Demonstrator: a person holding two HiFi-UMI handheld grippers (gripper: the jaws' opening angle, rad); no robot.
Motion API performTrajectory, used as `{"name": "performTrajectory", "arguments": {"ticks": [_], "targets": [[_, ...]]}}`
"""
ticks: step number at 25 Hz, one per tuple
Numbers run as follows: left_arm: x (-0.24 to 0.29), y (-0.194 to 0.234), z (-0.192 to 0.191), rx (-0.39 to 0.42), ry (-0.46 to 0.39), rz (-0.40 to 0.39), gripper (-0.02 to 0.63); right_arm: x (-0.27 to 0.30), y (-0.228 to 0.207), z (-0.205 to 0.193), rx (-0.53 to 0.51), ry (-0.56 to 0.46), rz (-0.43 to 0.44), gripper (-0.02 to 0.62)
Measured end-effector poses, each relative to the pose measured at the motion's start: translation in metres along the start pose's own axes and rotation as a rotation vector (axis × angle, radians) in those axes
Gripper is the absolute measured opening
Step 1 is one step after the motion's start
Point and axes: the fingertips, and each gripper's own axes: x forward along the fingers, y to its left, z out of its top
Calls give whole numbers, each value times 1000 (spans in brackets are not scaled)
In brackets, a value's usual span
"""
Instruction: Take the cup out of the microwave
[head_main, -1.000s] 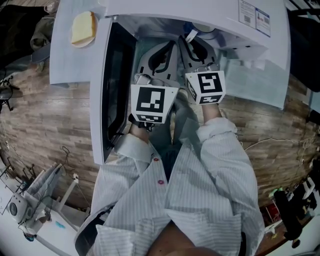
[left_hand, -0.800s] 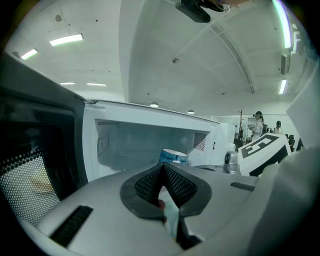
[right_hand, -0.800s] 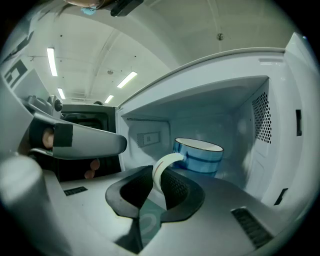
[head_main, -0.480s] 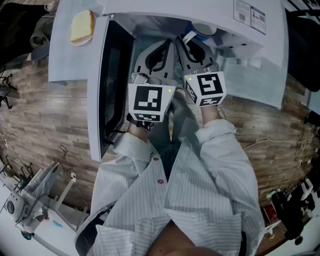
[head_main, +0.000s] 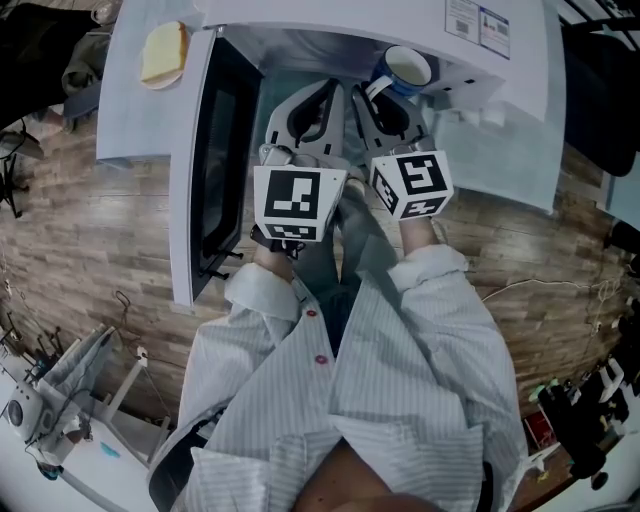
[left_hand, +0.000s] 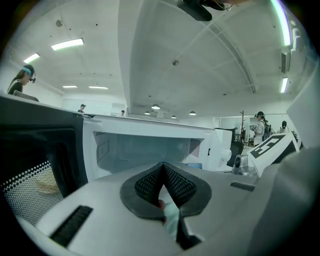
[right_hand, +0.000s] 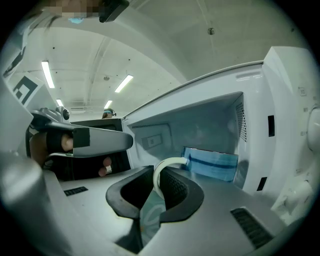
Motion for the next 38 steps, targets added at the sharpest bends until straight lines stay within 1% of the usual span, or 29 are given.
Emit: {"name": "performTrajectory", "arguments": {"ticks": [6, 12, 19, 24, 29, 35, 38], "targets": [[-8, -10, 9, 9, -5, 6, 8, -20, 6, 7, 13, -7, 15, 63], [-18, -17, 20, 26, -5, 17, 8, -40, 13, 17, 50, -17, 31, 63], [-30, -27, 33, 37, -2, 13, 8, -60, 19, 33, 79, -22, 48, 63], [-35, -35, 44, 35, -10, 4, 8, -75, 23, 52, 84, -36, 66, 63], [-40, -41, 54, 80, -6, -16, 8, -89, 27, 75, 91, -59, 91, 62], [-42, -52, 74, 80, -28, -33, 8, -104, 31, 106, 80, -95, 113, 63], [-45, -58, 87, 62, -49, -39, 8, -113, 32, 122, 86, -114, 126, 63]]}}
